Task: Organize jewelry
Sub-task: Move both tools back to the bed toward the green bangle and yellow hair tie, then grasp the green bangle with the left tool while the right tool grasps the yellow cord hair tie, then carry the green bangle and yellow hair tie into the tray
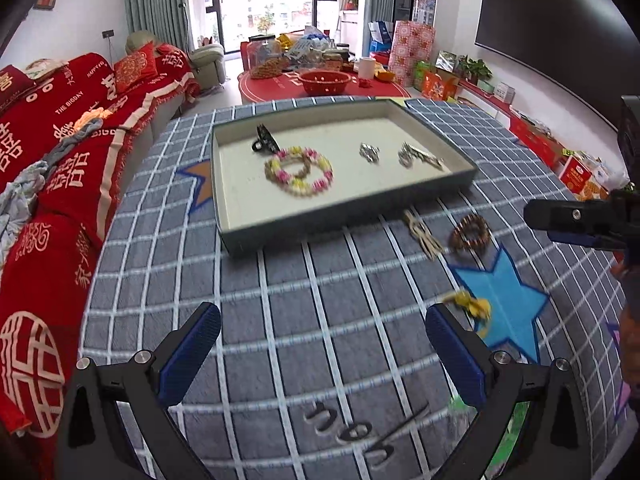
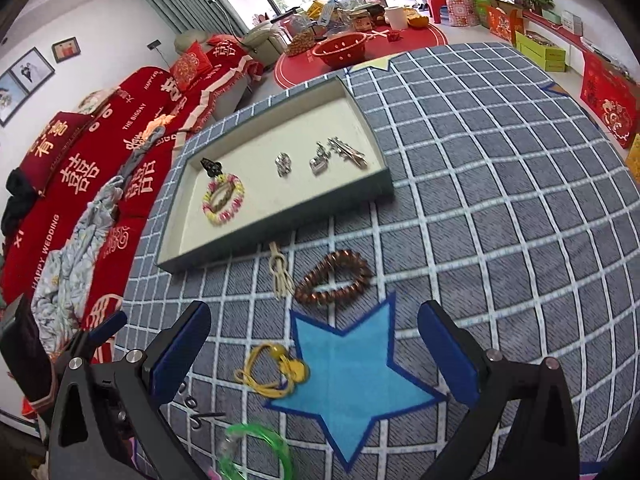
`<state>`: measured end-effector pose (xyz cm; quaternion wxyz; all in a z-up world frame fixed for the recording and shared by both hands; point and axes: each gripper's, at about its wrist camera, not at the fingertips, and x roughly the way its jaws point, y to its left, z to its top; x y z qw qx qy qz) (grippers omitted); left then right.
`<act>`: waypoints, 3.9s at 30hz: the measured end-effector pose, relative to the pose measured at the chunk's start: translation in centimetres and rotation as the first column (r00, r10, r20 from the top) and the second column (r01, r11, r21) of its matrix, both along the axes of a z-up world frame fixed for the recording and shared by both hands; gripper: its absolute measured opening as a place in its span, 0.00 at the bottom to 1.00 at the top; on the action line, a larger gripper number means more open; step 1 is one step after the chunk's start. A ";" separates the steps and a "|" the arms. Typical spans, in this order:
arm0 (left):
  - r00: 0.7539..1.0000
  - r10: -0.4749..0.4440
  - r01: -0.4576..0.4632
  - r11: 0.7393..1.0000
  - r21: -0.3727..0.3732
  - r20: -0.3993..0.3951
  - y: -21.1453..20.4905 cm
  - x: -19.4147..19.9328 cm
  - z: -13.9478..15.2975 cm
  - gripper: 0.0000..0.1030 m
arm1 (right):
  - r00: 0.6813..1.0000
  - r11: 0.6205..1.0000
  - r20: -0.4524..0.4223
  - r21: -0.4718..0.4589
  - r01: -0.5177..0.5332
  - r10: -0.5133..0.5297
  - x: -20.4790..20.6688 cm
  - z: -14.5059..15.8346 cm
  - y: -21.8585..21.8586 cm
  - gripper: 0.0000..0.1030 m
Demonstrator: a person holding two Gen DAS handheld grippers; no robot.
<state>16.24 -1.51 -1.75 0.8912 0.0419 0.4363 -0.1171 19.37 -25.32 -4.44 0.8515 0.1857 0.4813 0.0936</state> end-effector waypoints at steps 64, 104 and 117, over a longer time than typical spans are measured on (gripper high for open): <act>0.976 -0.205 0.207 0.978 0.022 -0.079 -6.8 -7.5 -3.6 0.23 | 0.957 0.882 -0.080 -0.373 -0.289 0.280 -2.2 -3.5 8.2 0.24; 0.997 -0.035 0.043 0.991 -0.124 0.062 1.9 1.4 3.3 0.22 | 0.990 0.978 0.060 -0.174 -0.115 0.127 1.4 3.8 3.0 0.24; 0.997 0.005 0.005 0.992 -0.126 0.074 1.2 11.2 5.2 0.22 | 0.994 0.993 0.082 -0.103 -0.057 0.066 10.8 6.1 2.0 0.24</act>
